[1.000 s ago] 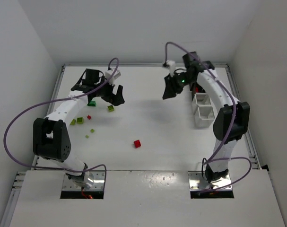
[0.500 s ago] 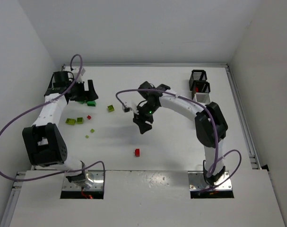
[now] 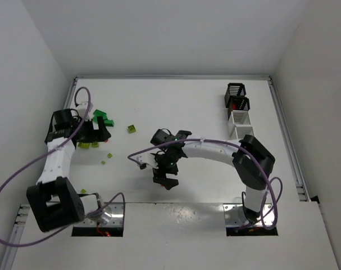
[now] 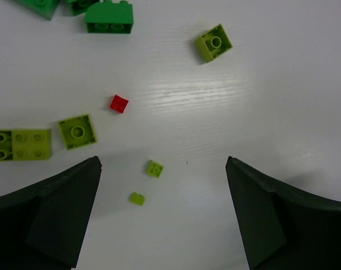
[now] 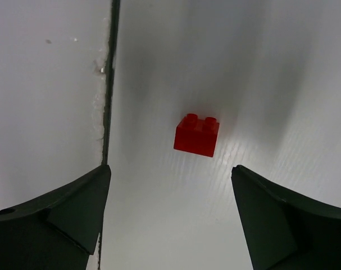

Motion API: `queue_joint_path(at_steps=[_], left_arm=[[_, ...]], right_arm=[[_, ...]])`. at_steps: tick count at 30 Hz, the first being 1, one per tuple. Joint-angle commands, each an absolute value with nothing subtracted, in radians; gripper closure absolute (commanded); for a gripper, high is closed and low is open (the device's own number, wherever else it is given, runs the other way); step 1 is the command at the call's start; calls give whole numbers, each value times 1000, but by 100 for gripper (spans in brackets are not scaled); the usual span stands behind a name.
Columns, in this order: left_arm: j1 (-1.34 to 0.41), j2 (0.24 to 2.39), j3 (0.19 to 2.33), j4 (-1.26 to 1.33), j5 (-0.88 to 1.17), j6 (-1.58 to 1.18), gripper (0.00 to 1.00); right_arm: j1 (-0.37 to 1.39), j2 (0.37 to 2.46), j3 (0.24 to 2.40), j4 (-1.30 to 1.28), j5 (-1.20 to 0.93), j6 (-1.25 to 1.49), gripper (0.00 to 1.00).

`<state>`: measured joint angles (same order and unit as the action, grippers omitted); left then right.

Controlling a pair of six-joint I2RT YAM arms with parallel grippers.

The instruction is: Sort the legos into containers by color

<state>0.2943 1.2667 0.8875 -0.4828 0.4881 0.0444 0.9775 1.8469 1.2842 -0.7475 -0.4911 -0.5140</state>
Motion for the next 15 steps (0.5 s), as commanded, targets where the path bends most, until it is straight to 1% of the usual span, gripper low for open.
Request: queue_joint_path(at_steps=[1, 3, 6, 8, 11, 14, 15], left_arm=[[340, 1100, 819, -445, 492, 55, 0], [341, 1045, 805, -460, 465, 55, 0], [351, 1036, 805, -495, 451, 55, 0], [351, 1035, 805, -495, 437, 55, 0], [362, 1035, 815, -495, 437, 64, 0], [362, 1035, 815, -495, 446, 64, 0], [362, 1046, 815, -486, 446, 64, 0]], right_arm=[[988, 1842, 1267, -605, -362, -371, 12], [997, 1856, 1253, -565, -342, -322, 12], [997, 1874, 1232, -517, -302, -261, 16], [997, 1875, 1232, -497, -289, -238, 16], [997, 1897, 1232, -497, -288, -238, 19], [997, 1939, 1259, -532, -310, -249, 25], [997, 1948, 1269, -543, -319, -249, 25]])
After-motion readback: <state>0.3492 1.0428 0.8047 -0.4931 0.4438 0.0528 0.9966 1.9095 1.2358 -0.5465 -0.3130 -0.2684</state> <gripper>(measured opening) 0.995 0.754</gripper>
